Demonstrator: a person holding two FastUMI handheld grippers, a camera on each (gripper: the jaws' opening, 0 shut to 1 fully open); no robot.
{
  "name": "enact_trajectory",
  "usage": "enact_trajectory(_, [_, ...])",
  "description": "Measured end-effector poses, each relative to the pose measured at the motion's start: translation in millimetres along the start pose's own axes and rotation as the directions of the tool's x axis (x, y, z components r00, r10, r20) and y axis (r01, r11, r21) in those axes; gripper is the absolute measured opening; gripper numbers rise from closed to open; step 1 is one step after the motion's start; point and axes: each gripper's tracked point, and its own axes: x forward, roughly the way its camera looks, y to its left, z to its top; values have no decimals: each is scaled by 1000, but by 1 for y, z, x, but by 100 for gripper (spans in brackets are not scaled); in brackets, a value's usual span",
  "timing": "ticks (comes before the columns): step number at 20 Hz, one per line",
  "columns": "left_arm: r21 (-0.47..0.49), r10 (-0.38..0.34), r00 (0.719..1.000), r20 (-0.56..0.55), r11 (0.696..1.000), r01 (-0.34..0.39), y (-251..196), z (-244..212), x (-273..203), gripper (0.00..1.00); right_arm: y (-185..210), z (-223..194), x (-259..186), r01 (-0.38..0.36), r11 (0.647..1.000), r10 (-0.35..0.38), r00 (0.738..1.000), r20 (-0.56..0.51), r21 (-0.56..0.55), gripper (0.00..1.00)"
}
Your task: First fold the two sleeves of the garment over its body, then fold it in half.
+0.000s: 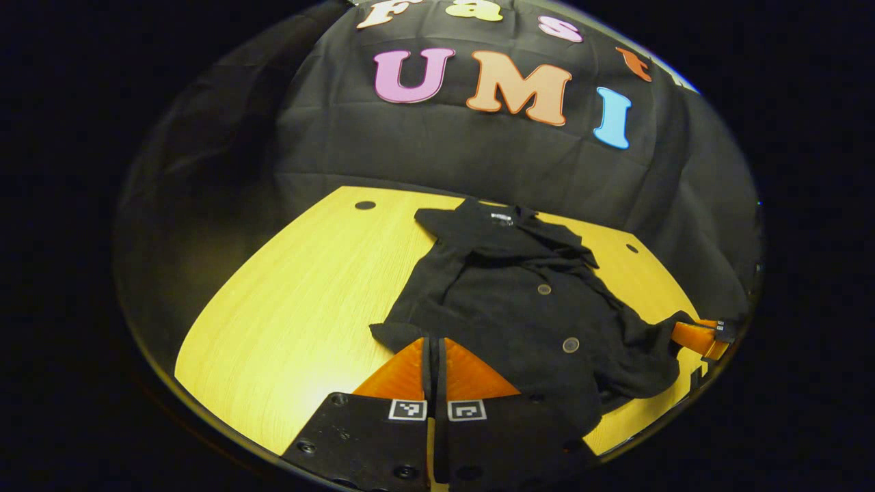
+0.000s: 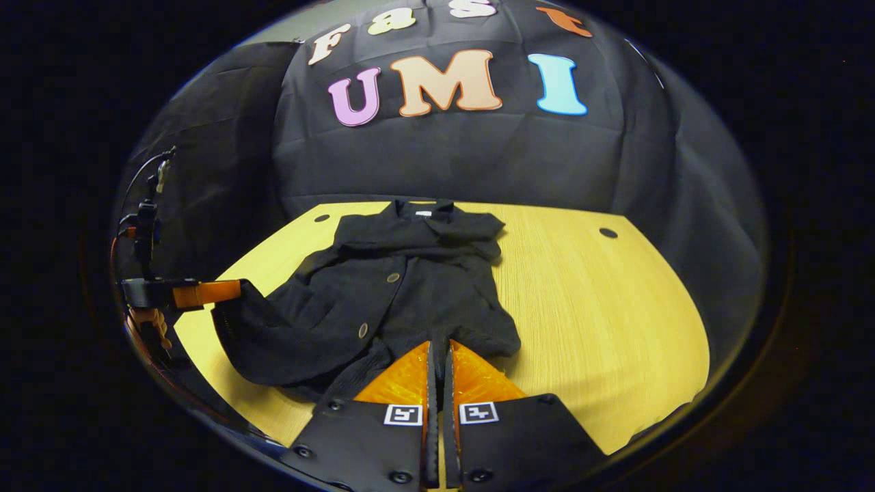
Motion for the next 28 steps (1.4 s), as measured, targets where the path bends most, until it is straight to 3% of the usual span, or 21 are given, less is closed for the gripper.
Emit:
enact_trajectory(9, [25,-52,987,152,999,49,-11,92,56,0,-15,90,41,24,999,-20,995,101,-36,5])
enact_trajectory(13, [15,-24,969,245,1000,21,-6,136,92,0,-30,132,68,54,997,-46,988,145,-56,5])
enact_trajectory(22, [-4,25,960,277,1000,-24,9,182,176,0,-57,220,154,89,993,-69,969,239,-76,5])
enact_trajectory(28, [-3,35,967,252,999,-35,14,194,235,0,-63,239,213,92,990,-67,972,225,-104,5])
